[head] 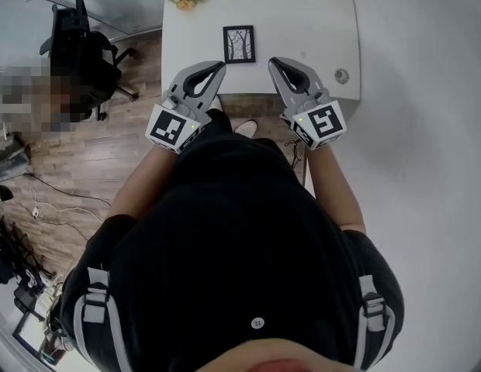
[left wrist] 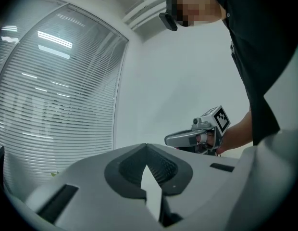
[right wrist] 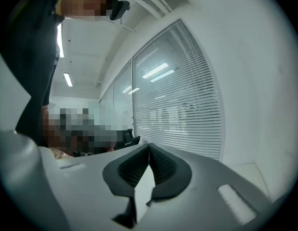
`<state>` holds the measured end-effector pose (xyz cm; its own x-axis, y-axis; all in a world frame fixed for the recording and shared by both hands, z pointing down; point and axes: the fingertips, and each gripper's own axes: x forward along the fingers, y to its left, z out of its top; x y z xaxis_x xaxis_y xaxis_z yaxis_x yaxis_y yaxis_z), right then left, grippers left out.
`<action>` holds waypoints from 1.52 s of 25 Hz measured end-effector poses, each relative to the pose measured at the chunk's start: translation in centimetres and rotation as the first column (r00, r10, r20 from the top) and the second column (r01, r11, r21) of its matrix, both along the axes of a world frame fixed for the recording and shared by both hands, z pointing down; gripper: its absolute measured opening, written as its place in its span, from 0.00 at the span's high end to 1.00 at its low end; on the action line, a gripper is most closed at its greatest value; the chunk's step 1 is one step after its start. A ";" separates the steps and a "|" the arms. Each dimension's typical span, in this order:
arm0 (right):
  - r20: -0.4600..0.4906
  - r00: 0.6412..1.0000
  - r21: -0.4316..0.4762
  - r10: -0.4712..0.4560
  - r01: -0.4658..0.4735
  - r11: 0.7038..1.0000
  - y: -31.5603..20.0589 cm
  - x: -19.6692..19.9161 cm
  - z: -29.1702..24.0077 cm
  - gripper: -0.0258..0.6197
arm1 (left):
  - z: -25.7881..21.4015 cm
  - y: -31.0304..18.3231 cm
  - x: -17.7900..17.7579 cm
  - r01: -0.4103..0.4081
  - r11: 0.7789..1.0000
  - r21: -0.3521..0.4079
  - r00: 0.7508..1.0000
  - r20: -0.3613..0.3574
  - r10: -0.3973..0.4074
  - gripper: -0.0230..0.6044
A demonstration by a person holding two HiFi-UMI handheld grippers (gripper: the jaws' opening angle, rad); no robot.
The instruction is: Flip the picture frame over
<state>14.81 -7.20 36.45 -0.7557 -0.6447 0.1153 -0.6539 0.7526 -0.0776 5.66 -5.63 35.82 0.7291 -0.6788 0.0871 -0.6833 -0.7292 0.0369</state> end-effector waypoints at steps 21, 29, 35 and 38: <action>0.007 1.000 0.031 0.023 -0.023 0.999 0.1 0.0 -1.7 0.94 | -1.4 -0.8 0.9 -0.046 0.999 0.030 0.999 -0.001 0.046 0.96; 0.002 0.999 0.015 0.033 -0.033 0.999 0.2 -0.1 -1.1 0.94 | -1.6 -0.4 0.1 -0.031 0.999 0.028 1.000 0.003 0.031 0.96; 0.014 0.999 0.013 0.039 -0.039 0.999 0.4 0.0 -0.6 0.94 | -0.6 -0.3 -0.2 -0.016 1.000 0.014 1.000 0.006 0.016 0.96; 0.019 0.999 0.011 0.044 -0.044 0.999 0.4 0.1 -0.7 0.94 | -0.6 -0.4 -0.4 -0.002 1.000 0.011 1.000 -0.003 0.002 0.96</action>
<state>14.86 -6.77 35.75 -0.7286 -0.6785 0.0940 -0.6848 0.7241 -0.0818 5.23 -6.05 35.21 0.7309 -0.6780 0.0778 -0.6815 -0.7312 0.0307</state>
